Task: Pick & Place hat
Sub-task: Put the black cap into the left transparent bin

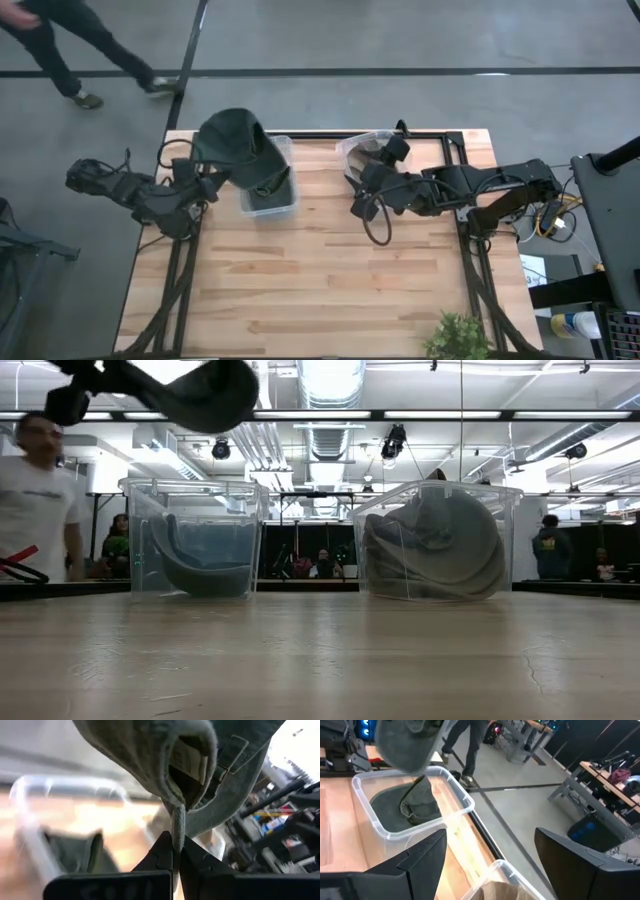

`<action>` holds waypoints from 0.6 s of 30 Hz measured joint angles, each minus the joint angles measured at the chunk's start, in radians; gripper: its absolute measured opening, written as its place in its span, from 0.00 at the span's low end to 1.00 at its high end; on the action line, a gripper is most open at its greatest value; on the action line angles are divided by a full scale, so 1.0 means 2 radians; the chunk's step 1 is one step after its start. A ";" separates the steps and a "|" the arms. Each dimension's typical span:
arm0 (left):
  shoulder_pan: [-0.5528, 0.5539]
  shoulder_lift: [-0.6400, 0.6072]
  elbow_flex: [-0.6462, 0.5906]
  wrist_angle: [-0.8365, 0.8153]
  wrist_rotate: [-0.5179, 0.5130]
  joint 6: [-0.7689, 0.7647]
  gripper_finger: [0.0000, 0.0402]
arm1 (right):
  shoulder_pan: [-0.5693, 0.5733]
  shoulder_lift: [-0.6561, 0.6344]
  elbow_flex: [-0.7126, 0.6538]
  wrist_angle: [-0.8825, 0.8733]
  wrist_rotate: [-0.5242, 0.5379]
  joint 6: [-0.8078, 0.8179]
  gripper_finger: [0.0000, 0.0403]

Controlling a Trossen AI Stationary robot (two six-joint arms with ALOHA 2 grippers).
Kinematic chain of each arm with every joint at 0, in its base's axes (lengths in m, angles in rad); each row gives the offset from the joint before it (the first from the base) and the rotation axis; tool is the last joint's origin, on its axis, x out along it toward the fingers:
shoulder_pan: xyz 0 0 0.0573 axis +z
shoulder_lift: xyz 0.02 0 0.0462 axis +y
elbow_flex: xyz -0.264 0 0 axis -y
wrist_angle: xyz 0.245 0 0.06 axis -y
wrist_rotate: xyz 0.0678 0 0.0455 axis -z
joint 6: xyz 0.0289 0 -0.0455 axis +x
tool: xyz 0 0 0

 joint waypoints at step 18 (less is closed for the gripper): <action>0.135 0.069 0.056 -0.148 0.227 -0.122 0.01 | 0.000 0.002 -0.003 -0.002 -0.014 0.007 0.73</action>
